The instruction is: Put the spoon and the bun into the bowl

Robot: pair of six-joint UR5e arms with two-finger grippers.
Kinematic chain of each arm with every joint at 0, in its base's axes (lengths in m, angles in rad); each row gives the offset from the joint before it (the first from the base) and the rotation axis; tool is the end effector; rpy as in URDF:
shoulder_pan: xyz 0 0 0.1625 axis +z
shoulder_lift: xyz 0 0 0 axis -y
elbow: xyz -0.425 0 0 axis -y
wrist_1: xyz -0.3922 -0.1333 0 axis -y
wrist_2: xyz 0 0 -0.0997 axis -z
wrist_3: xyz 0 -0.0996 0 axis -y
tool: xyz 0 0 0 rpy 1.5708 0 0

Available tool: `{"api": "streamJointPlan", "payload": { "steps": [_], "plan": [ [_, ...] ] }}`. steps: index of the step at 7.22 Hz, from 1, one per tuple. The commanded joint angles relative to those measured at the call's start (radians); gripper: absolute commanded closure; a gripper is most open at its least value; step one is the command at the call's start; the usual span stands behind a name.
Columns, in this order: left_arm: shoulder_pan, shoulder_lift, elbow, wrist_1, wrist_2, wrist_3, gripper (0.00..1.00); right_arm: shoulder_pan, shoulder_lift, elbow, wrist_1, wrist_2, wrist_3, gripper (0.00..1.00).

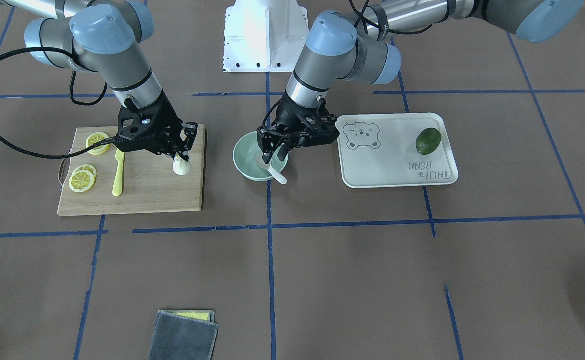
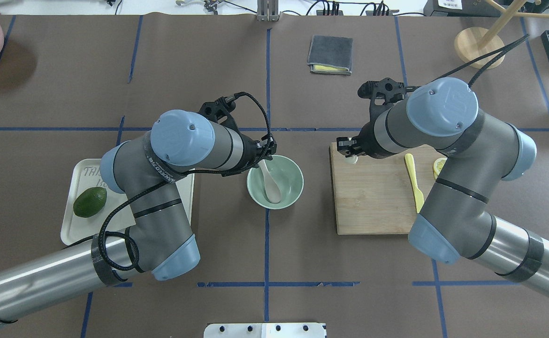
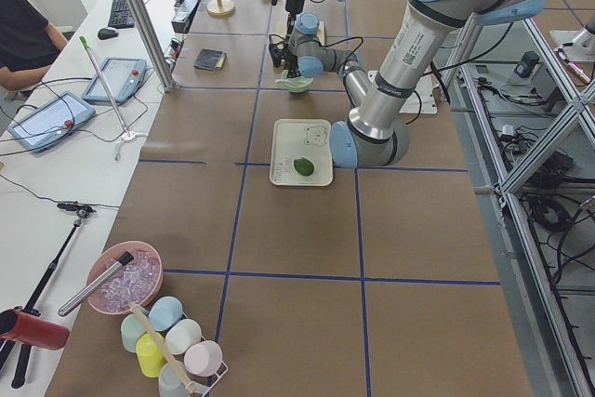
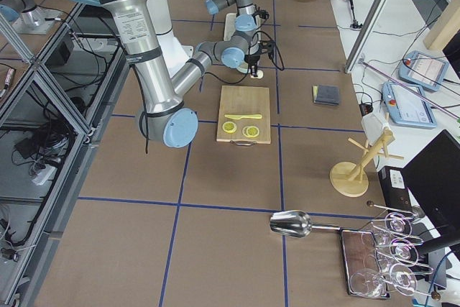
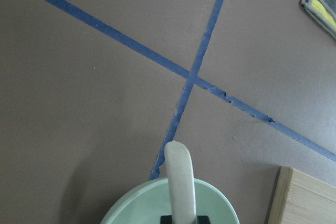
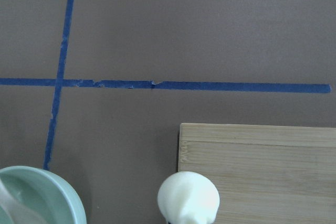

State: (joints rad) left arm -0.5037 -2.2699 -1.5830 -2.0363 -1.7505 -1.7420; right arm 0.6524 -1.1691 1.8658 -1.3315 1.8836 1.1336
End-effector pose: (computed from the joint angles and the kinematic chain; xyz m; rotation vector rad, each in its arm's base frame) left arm 0.5568 -0.4387 0.1773 0.0384 1.1967 -0.4879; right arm -0.4164 -0.4473 0.2779 0.2332 -0.9430 0.0516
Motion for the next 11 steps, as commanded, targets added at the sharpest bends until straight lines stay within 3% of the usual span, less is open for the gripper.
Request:
{"api": "streamJointPlan", "payload": {
  "steps": [1, 3, 5, 9, 11],
  "plan": [
    [-0.001, 0.001, 0.003, -0.001, 0.0, 0.007, 0.0, 0.001, 0.0, 0.027, 0.003, -0.001, 0.003, 1.0],
    [-0.039, 0.004, -0.009, 0.017, -0.01, 0.082, 0.0, 0.0, 0.07, 0.029, 0.003, -0.008, 0.017, 1.0],
    [-0.116, 0.01, -0.061, 0.156, -0.088, 0.282, 0.0, -0.031, 0.118, 0.013, 0.003, -0.012, 0.029, 1.0],
    [-0.275, 0.121, -0.218, 0.379, -0.188, 0.643, 0.0, -0.118, 0.205, -0.075, 0.003, -0.103, 0.052, 1.0],
    [-0.337, 0.17, -0.261, 0.413, -0.19, 0.77, 0.0, -0.137, 0.235, -0.119, 0.005, -0.113, 0.054, 1.0]
  ]
}}
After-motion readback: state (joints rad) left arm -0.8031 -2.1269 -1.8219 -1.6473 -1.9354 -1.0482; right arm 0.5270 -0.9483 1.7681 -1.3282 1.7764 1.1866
